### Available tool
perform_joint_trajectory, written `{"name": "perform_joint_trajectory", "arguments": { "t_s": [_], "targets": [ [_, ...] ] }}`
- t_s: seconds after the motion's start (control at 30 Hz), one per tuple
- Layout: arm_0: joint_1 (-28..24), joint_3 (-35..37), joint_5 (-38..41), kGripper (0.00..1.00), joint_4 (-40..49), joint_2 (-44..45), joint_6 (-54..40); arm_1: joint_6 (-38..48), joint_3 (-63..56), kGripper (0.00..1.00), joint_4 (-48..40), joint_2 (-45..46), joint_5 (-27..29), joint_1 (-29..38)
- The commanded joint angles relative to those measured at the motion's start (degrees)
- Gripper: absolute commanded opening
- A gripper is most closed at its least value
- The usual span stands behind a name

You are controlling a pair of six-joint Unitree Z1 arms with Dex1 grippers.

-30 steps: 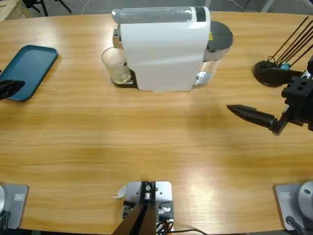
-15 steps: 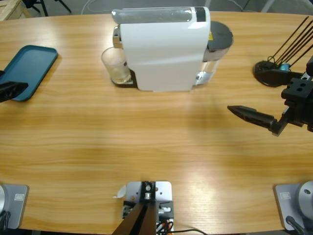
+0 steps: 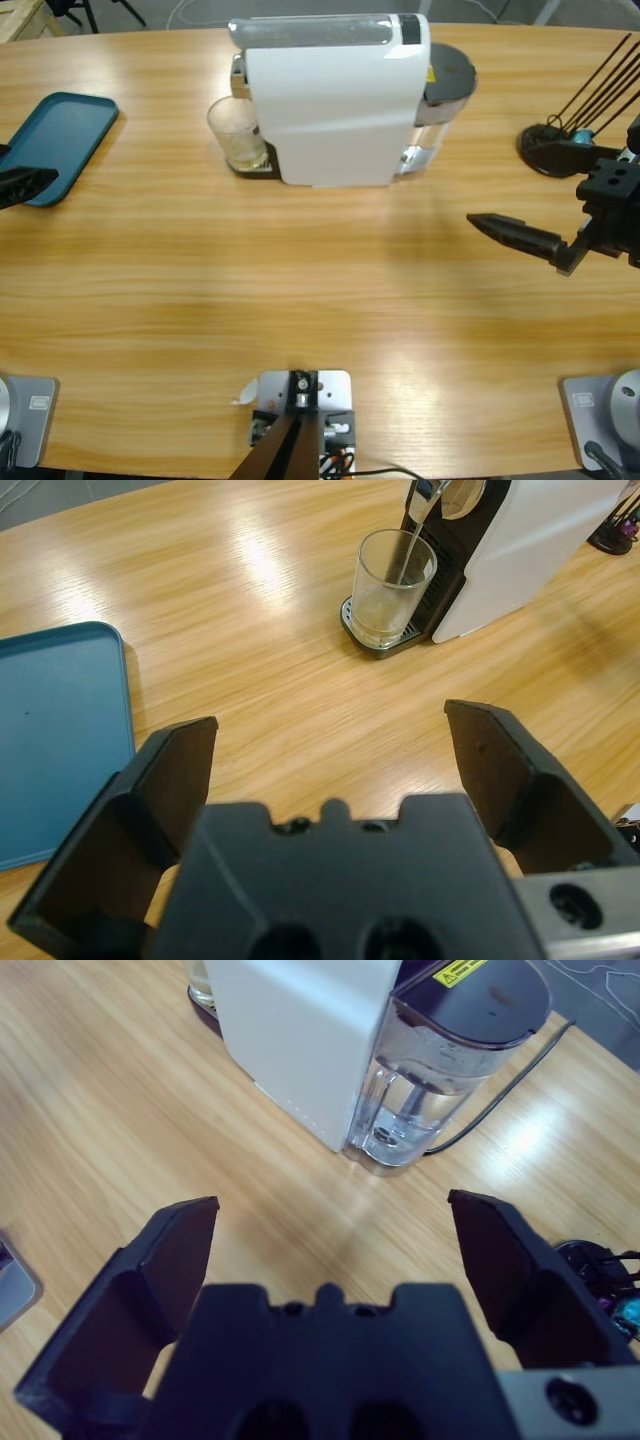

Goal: Pour coffee

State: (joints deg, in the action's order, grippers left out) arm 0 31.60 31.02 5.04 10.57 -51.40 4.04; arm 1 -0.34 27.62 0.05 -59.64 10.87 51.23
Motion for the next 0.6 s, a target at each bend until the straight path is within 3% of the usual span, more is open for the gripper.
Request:
{"name": "perform_joint_trajectory", "arguments": {
  "t_s": [0.03, 0.6],
  "targets": [
    [-0.22, -1.49, 0.67, 1.0, -0.37, -1.14, -0.62, 0.59, -2.05, 1.0, -0.57, -0.29, 0.99, 0.45],
    [-0.22, -1.23, 1.29, 1.0, -0.29, -2.11, -0.62, 0.6, -2.12, 1.0, -0.66, -0.45, 1.61, 0.45]
  ]
}}
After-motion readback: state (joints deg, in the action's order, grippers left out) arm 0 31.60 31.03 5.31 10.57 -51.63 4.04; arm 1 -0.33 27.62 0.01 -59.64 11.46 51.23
